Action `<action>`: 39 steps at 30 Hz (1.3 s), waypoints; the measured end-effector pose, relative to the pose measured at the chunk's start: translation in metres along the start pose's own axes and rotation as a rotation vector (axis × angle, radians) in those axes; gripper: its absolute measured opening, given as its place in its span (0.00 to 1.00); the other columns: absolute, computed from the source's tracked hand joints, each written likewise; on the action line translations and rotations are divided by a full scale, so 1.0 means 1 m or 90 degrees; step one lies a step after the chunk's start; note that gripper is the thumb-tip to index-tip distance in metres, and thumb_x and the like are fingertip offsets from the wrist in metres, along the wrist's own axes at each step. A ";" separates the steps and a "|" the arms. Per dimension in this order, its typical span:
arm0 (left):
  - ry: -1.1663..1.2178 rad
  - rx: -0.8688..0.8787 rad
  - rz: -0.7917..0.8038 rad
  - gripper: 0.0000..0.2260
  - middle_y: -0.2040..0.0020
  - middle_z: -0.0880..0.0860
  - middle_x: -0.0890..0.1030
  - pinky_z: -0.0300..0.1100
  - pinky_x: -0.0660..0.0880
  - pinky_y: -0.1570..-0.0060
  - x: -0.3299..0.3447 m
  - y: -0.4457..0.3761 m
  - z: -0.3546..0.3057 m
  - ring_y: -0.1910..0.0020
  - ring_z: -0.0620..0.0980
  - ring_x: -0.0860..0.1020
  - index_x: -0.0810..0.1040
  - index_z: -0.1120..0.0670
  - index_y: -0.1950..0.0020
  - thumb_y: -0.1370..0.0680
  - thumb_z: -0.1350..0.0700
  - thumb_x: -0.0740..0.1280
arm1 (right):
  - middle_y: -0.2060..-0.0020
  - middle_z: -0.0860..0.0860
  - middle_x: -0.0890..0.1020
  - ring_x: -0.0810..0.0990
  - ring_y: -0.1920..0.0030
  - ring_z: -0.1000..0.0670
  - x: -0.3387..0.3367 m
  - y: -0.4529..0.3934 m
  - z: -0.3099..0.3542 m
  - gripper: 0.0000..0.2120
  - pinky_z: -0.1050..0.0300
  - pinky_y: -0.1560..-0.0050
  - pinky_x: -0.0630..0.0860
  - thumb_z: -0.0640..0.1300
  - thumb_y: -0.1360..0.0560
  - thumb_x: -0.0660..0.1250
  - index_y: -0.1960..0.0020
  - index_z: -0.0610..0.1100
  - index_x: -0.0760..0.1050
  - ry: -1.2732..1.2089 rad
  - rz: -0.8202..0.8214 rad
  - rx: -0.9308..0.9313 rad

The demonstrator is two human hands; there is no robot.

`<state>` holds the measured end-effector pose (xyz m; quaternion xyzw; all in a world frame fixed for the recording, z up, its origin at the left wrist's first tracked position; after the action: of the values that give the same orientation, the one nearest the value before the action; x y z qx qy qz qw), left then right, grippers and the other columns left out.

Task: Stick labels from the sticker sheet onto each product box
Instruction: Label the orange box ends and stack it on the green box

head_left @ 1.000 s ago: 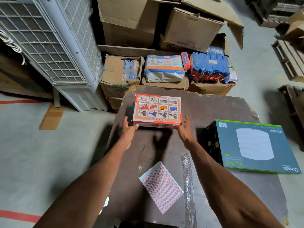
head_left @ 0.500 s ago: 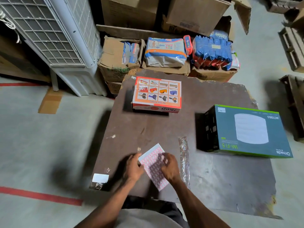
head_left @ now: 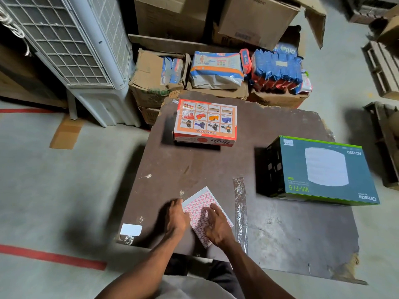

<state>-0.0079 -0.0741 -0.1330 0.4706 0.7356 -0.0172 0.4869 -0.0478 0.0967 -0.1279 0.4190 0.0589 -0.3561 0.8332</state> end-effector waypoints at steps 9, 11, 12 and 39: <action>-0.115 0.002 -0.007 0.23 0.38 0.52 0.78 0.49 0.74 0.40 0.003 0.005 0.001 0.38 0.56 0.76 0.76 0.49 0.37 0.30 0.49 0.77 | 0.20 0.46 0.60 0.61 0.20 0.46 -0.001 -0.005 -0.013 0.36 0.54 0.21 0.62 0.51 0.32 0.61 0.23 0.47 0.68 0.052 0.001 -0.026; -0.140 -0.013 -0.013 0.24 0.36 0.50 0.74 0.51 0.72 0.40 0.002 0.007 0.003 0.35 0.55 0.72 0.75 0.46 0.36 0.29 0.47 0.77 | 0.20 0.47 0.60 0.61 0.20 0.46 -0.004 0.000 -0.003 0.35 0.51 0.21 0.63 0.54 0.32 0.60 0.25 0.50 0.68 0.065 0.015 -0.044; -0.142 -0.019 -0.011 0.24 0.36 0.50 0.73 0.51 0.72 0.40 0.001 0.006 0.004 0.35 0.55 0.71 0.74 0.45 0.36 0.29 0.47 0.77 | 0.19 0.47 0.60 0.61 0.20 0.46 -0.003 -0.006 -0.011 0.36 0.51 0.22 0.63 0.53 0.32 0.61 0.24 0.49 0.68 0.078 0.013 -0.046; 0.604 0.025 0.109 0.19 0.52 0.58 0.84 0.46 0.80 0.55 -0.061 0.028 -0.053 0.57 0.51 0.83 0.77 0.50 0.38 0.25 0.66 0.74 | 0.47 0.55 0.78 0.80 0.51 0.58 -0.063 0.055 0.103 0.10 0.60 0.52 0.80 0.39 0.21 0.69 0.42 0.49 0.81 -0.065 -0.239 -0.286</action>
<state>-0.0195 -0.0740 -0.0486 0.4943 0.8349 0.2255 0.0880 -0.0803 0.0764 -0.0007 0.1875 0.1703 -0.5027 0.8265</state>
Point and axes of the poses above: each hand's wrist, its own y-axis away from the middle knuckle, its own x-axis out of the palm, z = x × y, the point moved 5 cm from there along -y, towards the middle knuckle
